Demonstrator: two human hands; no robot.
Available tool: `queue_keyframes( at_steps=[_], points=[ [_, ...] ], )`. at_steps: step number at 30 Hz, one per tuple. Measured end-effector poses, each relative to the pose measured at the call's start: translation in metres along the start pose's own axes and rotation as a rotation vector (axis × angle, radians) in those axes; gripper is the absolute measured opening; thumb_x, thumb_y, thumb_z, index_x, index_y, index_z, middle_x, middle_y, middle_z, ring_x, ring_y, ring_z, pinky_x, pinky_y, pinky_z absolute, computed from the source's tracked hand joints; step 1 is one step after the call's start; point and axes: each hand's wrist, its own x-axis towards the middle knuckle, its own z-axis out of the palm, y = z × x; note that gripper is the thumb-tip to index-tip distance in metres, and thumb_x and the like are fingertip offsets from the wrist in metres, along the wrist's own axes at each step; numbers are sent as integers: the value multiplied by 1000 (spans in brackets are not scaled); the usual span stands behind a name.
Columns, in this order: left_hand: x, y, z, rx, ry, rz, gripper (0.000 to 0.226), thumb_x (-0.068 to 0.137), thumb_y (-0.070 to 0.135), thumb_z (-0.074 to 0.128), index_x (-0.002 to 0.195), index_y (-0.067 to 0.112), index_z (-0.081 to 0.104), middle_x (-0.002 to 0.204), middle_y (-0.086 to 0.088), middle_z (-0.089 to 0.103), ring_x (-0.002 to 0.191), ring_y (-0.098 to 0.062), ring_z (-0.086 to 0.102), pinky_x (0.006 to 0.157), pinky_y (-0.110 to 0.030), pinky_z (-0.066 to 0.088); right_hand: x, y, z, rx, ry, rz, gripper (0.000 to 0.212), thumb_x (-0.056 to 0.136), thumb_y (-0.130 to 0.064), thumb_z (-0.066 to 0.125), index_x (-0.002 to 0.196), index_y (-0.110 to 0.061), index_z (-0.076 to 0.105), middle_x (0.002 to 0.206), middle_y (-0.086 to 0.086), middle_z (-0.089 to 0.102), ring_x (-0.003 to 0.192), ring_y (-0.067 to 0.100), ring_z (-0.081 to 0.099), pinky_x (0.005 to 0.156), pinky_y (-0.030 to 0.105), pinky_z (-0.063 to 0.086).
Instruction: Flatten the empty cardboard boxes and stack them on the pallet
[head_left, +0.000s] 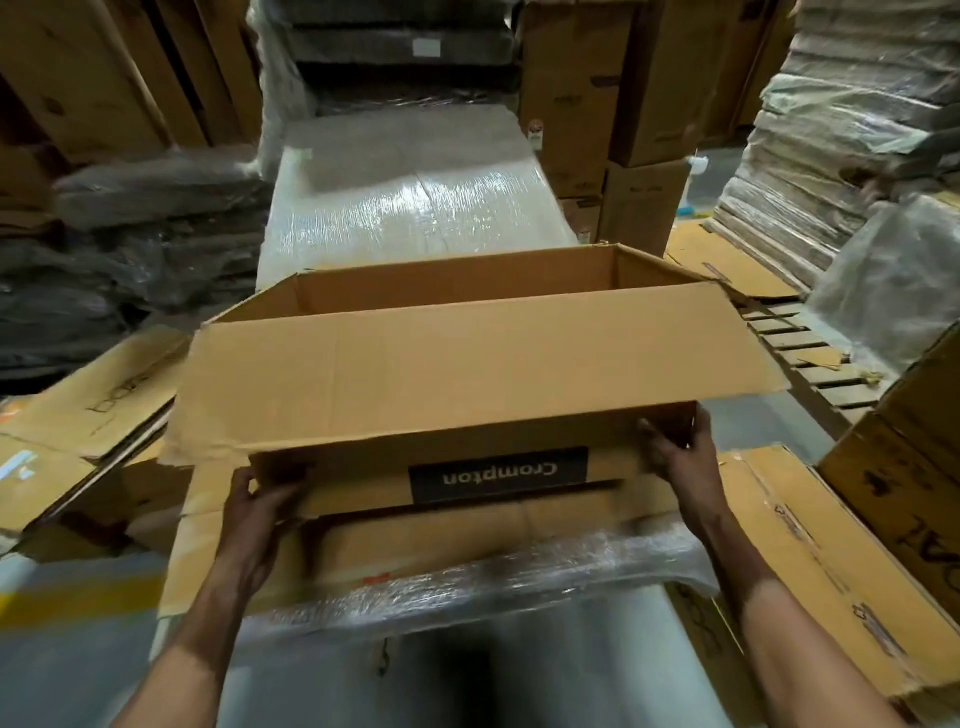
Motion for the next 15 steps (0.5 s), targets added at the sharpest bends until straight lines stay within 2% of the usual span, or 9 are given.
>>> queue_keyframes(
  at_steps=[2, 4, 5, 7, 9, 12, 13, 15],
  points=[
    [-2, 14, -4, 8, 24, 25, 40, 85, 15, 77, 116, 23, 53, 127, -13, 63, 115, -31, 62, 80, -48, 57, 2, -14, -1, -64, -29, -15, 69, 87, -38, 79, 144, -41, 41, 129, -18, 58, 123, 21, 57, 96, 53, 55],
    [-2, 28, -11, 44, 40, 35, 57, 76, 31, 85, 121, 21, 53, 122, -10, 65, 109, -27, 64, 66, -37, 59, 9, -26, 0, -72, -27, -36, 64, 88, -34, 78, 142, -36, 44, 125, -13, 59, 118, 21, 59, 86, 48, 59],
    [-2, 34, -15, 72, 44, 28, 68, 70, 38, 87, 125, 19, 53, 120, -9, 66, 107, -27, 66, 65, -37, 61, 12, -31, -1, -88, -27, -45, 59, 89, -33, 77, 139, -33, 47, 123, -9, 61, 116, 23, 60, 80, 44, 60],
    [-2, 51, -24, 123, 23, 24, 81, 63, 44, 90, 129, 17, 52, 120, -8, 68, 107, -28, 67, 77, -47, 62, 17, -45, -2, -124, -41, -51, 51, 90, -34, 76, 134, -29, 51, 121, -5, 63, 111, 24, 63, 72, 39, 60],
    [-6, 71, -28, 181, 0, 31, 68, 69, 37, 88, 124, 15, 55, 118, -10, 68, 106, -29, 68, 83, -50, 61, 24, -60, -3, -194, -48, -46, 56, 88, -42, 76, 136, -28, 51, 121, -3, 64, 106, 25, 65, 70, 44, 62],
    [-10, 94, -29, 276, -3, 48, 52, 80, 28, 83, 120, 10, 56, 109, -12, 67, 95, -30, 69, 61, -37, 64, 34, -79, -1, -307, -62, -35, 64, 82, -55, 76, 135, -28, 51, 115, -1, 65, 103, 26, 65, 71, 53, 63],
    [-10, 98, -30, 312, -13, 44, 53, 81, 29, 83, 123, 11, 56, 108, -11, 66, 94, -31, 69, 57, -34, 63, 38, -84, 0, -337, -65, -21, 63, 83, -53, 76, 134, -27, 51, 113, 0, 64, 104, 27, 64, 73, 53, 63],
    [-8, 100, -33, 384, -61, -3, 65, 75, 37, 84, 128, 12, 55, 112, -12, 65, 96, -34, 69, 59, -37, 64, 40, -95, 3, -405, -78, 26, 60, 87, -49, 75, 135, -24, 51, 116, 2, 61, 107, 29, 61, 73, 51, 63]
  ],
)
